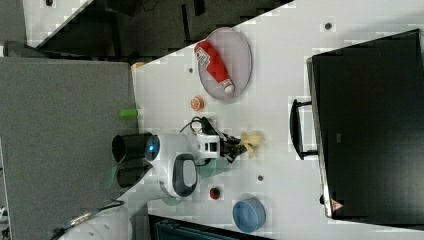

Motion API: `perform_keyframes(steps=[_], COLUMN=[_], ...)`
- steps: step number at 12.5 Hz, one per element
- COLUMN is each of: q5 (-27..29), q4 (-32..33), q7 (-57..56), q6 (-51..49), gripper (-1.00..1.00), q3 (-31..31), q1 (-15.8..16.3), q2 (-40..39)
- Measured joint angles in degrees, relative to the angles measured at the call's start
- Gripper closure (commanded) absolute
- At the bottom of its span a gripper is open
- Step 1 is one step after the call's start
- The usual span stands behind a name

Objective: Pick banana from table and place on oven.

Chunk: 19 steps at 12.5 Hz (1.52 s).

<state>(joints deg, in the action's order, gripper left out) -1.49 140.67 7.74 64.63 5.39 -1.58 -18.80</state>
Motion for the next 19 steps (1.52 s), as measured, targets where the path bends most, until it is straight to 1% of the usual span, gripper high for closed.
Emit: perform_keyframes(steps=[3, 5, 6, 7, 8, 10, 12, 14, 16, 17, 19], q5=[-1.5, 1.2, 0.8, -0.1, -0.1, 0.2, 1.3, 0.3, 0.1, -0.1, -0.3], q4=[-0.4, -2.8, -3.1, -3.7, -5.0, -9.0, -16.5, -24.3, -28.5, -30.6, -32.5], q7=[0.3, 0.6, 0.6, 0.6, 0.6, 0.6, 0.6, 0.6, 0.1, -0.8, -5.2], q6=[-1.8, -5.1, -9.0, -15.0, -21.4, -30.3, -42.0, -52.3, -54.4, -54.5, -55.6], gripper=[0.50, 0.50, 0.50, 0.50, 0.50, 0.50, 0.50, 0.50, 0.50, 0.50, 0.50], q3=[-0.1, -0.3, -0.5, -0.6, -1.0, -1.6, -2.0, -3.0, -3.9, -5.3, -9.6], q1=[0.1, 0.3, 0.4, 0.5, 1.0, 1.3, 1.1, 1.4, 1.3, 1.5, 2.0], q2=[6.7, 11.6, 15.6, 19.8, 23.5, 29.1, 30.8, 30.5, 30.6, 30.3, 29.6])
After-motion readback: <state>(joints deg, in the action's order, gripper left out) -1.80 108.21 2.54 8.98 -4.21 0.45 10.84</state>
